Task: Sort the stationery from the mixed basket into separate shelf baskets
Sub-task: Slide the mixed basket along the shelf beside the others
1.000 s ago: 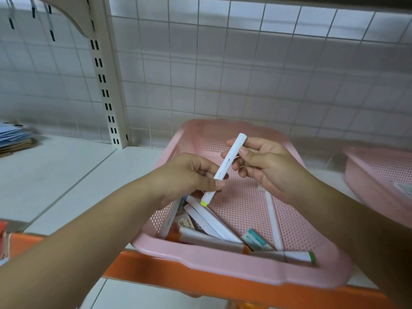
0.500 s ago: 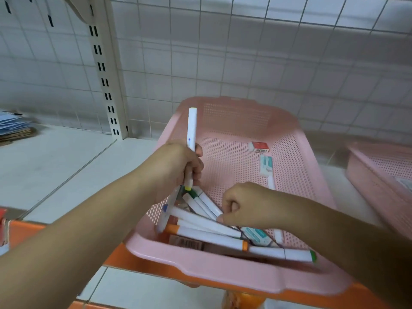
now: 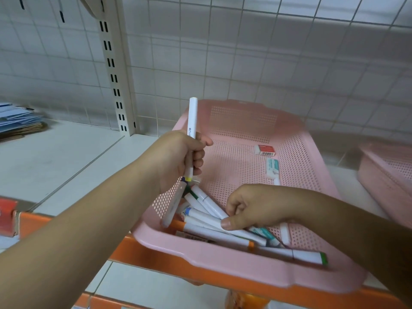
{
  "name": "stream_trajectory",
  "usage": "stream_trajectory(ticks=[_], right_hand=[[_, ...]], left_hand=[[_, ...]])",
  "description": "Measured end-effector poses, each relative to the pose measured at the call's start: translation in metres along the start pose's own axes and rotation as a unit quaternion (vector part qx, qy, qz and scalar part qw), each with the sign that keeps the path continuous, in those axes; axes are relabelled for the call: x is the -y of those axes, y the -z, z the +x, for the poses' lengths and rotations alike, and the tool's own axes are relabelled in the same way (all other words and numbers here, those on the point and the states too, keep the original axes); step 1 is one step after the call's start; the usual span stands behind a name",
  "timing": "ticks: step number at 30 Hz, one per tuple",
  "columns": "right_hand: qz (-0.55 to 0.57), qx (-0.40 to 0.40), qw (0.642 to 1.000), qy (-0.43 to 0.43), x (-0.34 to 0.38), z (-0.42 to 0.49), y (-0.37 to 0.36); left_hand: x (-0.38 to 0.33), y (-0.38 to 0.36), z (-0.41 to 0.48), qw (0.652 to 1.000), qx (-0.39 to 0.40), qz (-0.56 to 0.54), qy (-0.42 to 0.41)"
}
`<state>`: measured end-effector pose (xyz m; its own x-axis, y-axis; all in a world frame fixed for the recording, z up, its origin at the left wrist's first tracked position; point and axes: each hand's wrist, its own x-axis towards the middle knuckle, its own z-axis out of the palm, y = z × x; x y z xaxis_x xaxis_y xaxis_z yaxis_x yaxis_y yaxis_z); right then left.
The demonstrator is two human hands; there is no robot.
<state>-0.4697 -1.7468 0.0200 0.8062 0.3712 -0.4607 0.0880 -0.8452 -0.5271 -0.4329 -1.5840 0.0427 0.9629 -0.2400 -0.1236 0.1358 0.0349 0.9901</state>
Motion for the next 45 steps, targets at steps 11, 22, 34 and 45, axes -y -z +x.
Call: stream_trajectory(ticks=[11, 22, 34, 45], right_hand=[[0.035, -0.185, 0.982, 0.011, -0.003, 0.009, 0.013], [0.063, -0.345, 0.918, 0.184, 0.007, 0.004, 0.005], [-0.159, -0.032, 0.983, 0.088, 0.004, 0.003, 0.004], [0.019, -0.457, 0.826, 0.329, -0.003, 0.008, 0.019]], left_hand=[[0.003, 0.003, 0.015, 0.998, -0.062, -0.012, -0.012], [0.002, -0.006, 0.0, 0.987, 0.112, -0.087, -0.074], [0.003, 0.006, 0.013, 0.987, 0.022, -0.125, -0.094], [0.001, 0.01, 0.018, 0.983, -0.006, -0.17, -0.064]])
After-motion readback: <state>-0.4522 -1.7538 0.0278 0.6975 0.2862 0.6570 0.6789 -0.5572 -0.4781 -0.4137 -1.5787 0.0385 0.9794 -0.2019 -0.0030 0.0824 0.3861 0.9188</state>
